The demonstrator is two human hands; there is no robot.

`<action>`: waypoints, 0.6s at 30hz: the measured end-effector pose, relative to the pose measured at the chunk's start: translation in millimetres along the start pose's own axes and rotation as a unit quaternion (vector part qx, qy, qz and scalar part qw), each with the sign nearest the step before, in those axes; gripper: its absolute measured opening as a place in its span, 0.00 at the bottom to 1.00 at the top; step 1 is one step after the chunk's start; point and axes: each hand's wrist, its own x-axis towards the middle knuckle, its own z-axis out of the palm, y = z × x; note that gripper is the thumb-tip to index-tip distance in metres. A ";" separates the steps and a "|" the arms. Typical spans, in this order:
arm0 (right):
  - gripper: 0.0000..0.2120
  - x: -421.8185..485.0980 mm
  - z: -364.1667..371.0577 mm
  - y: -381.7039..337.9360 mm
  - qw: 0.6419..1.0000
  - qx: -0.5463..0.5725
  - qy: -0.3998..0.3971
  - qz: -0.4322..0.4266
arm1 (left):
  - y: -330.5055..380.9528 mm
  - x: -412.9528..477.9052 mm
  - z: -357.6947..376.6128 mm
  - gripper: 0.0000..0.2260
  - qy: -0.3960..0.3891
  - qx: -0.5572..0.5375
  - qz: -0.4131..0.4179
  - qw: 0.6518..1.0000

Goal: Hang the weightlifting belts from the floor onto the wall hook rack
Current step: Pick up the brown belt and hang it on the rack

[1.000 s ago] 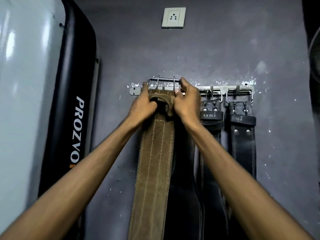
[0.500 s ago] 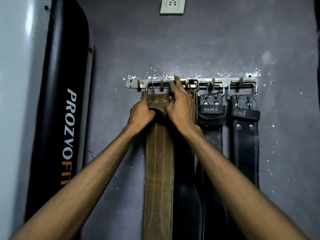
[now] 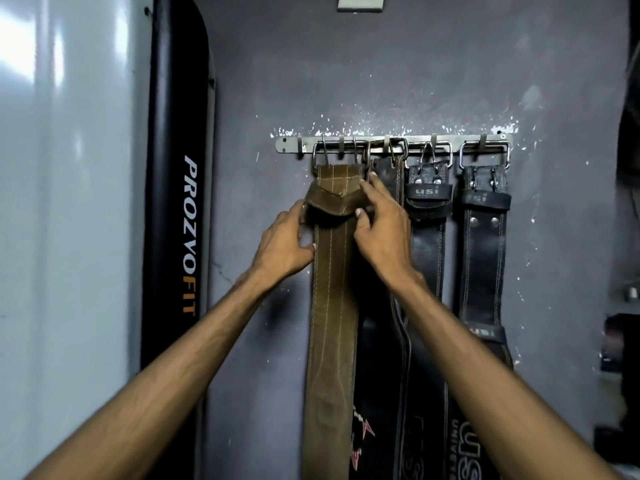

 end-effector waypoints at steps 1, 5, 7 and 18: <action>0.27 -12.2 -1.6 -1.4 1.000 0.000 -0.005 0.005 | -3.1 -13.4 -1.6 0.34 -0.006 -0.008 -0.010 1.000; 0.25 -74.8 -6.0 -4.3 0.999 0.008 -0.043 0.023 | -21.9 -78.0 2.4 0.34 -0.039 -0.032 -0.037 0.998; 0.25 -113.5 -5.4 -4.3 0.997 0.013 -0.074 0.037 | -31.2 -116.6 8.6 0.32 -0.059 -0.046 -0.050 0.996; 0.21 -394.0 15.5 60.5 0.947 0.055 -0.252 0.193 | -104.0 -412.1 84.9 0.28 -0.231 -0.098 -0.237 0.939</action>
